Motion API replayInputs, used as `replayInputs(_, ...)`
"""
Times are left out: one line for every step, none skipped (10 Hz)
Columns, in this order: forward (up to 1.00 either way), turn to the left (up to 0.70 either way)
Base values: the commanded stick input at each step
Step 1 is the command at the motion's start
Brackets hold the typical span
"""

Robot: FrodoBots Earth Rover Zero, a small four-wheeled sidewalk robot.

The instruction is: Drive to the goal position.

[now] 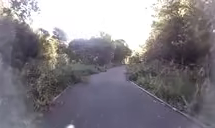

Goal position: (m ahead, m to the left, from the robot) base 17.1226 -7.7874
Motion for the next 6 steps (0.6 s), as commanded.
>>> replayInputs(0.45, 0.00)
replayInputs(0.45, 0.00)
replayInputs(0.45, 0.00)
replayInputs(0.45, 0.00)
replayInputs(0.45, -0.06)
replayInputs(0.45, -0.15)
